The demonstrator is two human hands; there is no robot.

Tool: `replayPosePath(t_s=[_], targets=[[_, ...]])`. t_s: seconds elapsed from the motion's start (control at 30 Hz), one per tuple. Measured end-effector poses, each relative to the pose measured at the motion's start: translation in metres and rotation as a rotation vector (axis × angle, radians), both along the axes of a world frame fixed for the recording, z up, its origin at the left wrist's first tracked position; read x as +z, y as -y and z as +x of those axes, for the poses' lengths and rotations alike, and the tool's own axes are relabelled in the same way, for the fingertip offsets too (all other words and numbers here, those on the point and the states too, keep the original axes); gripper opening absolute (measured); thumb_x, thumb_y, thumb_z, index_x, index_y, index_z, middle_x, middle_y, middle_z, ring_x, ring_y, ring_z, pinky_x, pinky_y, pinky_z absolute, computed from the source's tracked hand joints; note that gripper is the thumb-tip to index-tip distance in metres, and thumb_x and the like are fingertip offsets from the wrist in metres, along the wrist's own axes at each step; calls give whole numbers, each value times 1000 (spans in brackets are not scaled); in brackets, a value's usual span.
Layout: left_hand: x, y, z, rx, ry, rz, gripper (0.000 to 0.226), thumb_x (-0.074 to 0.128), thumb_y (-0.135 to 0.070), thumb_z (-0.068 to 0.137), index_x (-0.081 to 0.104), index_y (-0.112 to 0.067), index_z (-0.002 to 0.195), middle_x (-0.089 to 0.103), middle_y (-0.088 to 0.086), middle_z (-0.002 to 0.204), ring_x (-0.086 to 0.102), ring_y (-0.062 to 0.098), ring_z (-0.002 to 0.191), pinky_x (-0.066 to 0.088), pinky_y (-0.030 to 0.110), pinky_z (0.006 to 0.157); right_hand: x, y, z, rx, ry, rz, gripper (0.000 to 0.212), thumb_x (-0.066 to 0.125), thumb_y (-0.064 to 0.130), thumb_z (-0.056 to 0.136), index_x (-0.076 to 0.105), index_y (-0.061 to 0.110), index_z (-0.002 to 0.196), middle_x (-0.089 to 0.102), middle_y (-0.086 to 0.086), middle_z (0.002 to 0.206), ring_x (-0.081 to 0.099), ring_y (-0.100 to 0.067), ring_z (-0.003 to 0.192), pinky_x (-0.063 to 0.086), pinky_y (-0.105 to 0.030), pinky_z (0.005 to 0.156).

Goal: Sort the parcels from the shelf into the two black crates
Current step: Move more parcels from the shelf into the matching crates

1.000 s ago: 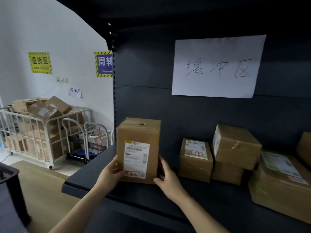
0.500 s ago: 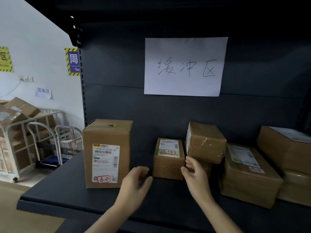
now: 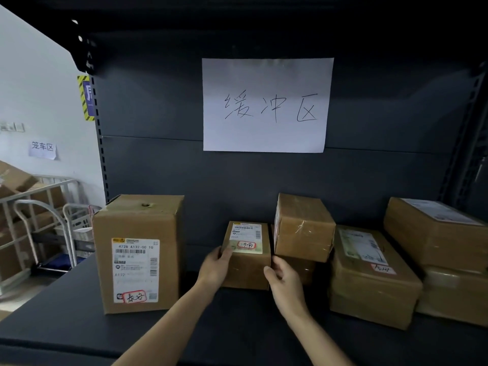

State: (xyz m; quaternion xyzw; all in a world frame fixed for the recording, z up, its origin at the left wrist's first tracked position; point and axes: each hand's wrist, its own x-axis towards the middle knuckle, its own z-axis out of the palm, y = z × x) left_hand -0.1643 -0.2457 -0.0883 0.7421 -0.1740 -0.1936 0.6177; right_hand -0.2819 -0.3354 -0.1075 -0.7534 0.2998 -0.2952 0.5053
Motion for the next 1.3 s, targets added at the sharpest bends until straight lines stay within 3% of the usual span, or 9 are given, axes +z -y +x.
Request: replayPosePath(t_s=[0.13, 0.27, 0.47, 0.57, 0.67, 0.73, 0.83, 1.03, 1.3], targets=[[-2, -7, -11, -25, 24, -62, 42, 43, -37, 97, 47, -16, 133, 57, -1, 111, 54, 16, 102, 42, 28, 87, 1, -3, -4, -5, 45, 66, 36, 53, 21, 93, 51, 15, 128, 57, 0, 123, 54, -14, 114, 45, -36, 101], [-6, -23, -29, -27, 78, -120, 43, 45, -34, 96, 42, -19, 137, 55, -5, 116, 52, 13, 108, 40, 26, 88, -3, -7, -12, 4, 114, 118, 18, 54, 19, 92, 56, 22, 110, 61, 1, 113, 56, -13, 109, 46, -33, 97], [-9, -49, -50, -82, 116, -181, 49, 46, -28, 96, 31, -21, 143, 50, -5, 124, 42, 7, 111, 33, 24, 93, -6, -19, -21, 41, 171, 187, 16, 56, 20, 91, 53, 19, 108, 61, 0, 112, 56, -14, 107, 46, -32, 94], [-12, -61, -53, -95, 141, -207, 48, 48, -21, 96, 32, -22, 141, 51, -14, 114, 44, 5, 110, 35, 21, 92, -4, -25, -26, 71, 200, 171, 11, 57, 19, 91, 51, 21, 100, 61, 2, 105, 57, -9, 101, 46, -22, 83], [-17, -71, -55, -122, 203, -211, 41, 51, -12, 94, 36, -26, 130, 53, -20, 110, 50, 0, 107, 44, 10, 78, -2, -32, -30, 117, 215, 126, 21, 58, 19, 90, 48, 24, 107, 57, 13, 102, 54, 0, 96, 44, -15, 76], [-21, -77, -55, -129, 243, -208, 41, 53, -8, 92, 37, -25, 126, 53, -19, 112, 52, -1, 108, 48, 8, 75, -2, -36, -32, 141, 199, 102, 34, 59, 18, 89, 45, 25, 119, 55, 15, 110, 52, -2, 105, 44, -21, 90], [-26, -84, -52, -129, 306, -163, 46, 57, -3, 89, 38, -21, 127, 54, -18, 113, 53, -1, 107, 49, 10, 79, -6, -40, -36, 168, 146, 61, 52, 61, 15, 88, 40, 22, 135, 53, 7, 126, 47, -9, 120, 39, -33, 104], [-32, -87, -45, -104, 381, -43, 51, 61, 3, 84, 39, -12, 128, 52, -13, 113, 49, 5, 112, 44, 19, 91, -8, -42, -38, 206, 47, -36, 62, 60, 6, 87, 32, 20, 142, 44, 1, 143, 36, -14, 134, 32, -30, 107], [-29, -100, -39, -112, 361, 19, 59, 65, 1, 82, 38, -12, 133, 50, -8, 117, 47, 10, 117, 40, 19, 94, -5, -41, -32, 221, -9, -68, 62, 58, 2, 88, 32, 18, 142, 48, 2, 136, 42, -7, 124, 35, -20, 96]])
